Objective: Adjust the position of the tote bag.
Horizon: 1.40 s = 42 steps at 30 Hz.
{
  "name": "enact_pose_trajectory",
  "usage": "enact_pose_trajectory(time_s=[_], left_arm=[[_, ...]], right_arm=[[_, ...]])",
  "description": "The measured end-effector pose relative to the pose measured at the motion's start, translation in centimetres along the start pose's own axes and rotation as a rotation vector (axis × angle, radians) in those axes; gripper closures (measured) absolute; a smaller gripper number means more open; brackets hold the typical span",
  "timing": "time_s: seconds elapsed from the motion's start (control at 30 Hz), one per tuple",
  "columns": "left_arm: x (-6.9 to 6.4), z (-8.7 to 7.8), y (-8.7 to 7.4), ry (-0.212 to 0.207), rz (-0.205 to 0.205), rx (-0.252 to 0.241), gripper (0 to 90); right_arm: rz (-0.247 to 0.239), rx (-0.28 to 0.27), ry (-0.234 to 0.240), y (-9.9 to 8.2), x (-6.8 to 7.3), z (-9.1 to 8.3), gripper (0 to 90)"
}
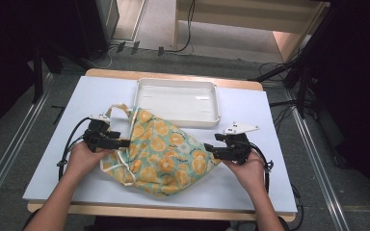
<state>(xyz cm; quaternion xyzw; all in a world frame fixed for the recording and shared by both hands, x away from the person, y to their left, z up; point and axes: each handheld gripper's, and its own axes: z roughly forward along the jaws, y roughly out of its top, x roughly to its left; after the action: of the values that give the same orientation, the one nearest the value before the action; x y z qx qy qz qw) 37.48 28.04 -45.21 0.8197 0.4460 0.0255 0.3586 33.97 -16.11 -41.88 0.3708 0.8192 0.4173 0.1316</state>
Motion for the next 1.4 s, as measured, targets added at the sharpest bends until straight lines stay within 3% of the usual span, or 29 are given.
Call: enact_pose_trajectory(time_s=[0.23,0.3,0.33,0.4,0.43,0.47,0.73,0.83,1.03,1.2,1.4], left_arm=[[-0.4,0.2,-0.3,0.022,0.033,-0.005,36.3],[-0.4,0.2,-0.3,0.015,0.036,-0.004,43.9],[-0.5,0.4,-0.4,-0.016,0.041,0.005,48.6],[-0.8,0.4,-0.4,-0.004,0.056,0.011,51.0],[-0.8,0.4,-0.4,-0.004,0.056,0.011,56.6],[-0.9,0.5,-0.5,-0.020,0.055,0.020,59.4],[-0.9,0.6,-0.4,0.011,0.084,0.046,83.1],[-0.9,0.6,-0.2,0.008,0.073,0.061,89.6],[-0.7,0.6,0.1,-0.011,0.047,0.076,90.0],[-0.7,-0.6,0.6,-0.028,0.017,0.046,90.0],[-1.1,-2.1,1.0,-0.049,0.017,-0.001,90.0]], right_arm=[[0.000,0.001,-0.004,0.0,0.0,0.0,42.0],[0.000,-0.001,-0.004,0.0,0.0,0.0,42.0],[0.000,-0.001,-0.006,0.0,0.0,0.0,42.2],[0.000,0.000,-0.009,0.0,0.0,0.0,42.4],[0.000,0.000,-0.009,0.0,0.0,0.0,42.4],[0.003,-0.001,-0.008,0.0,0.0,0.0,42.6],[0.000,0.001,-0.007,0.0,0.2,0.1,43.3],[0.000,0.001,-0.008,0.0,0.2,0.1,43.5],[-0.005,-0.001,-0.008,-0.1,0.3,0.1,44.1],[-0.005,-0.004,-0.009,-0.1,0.3,0.0,44.3],[-0.006,-0.007,-0.006,-0.1,0.4,-0.1,44.5]])
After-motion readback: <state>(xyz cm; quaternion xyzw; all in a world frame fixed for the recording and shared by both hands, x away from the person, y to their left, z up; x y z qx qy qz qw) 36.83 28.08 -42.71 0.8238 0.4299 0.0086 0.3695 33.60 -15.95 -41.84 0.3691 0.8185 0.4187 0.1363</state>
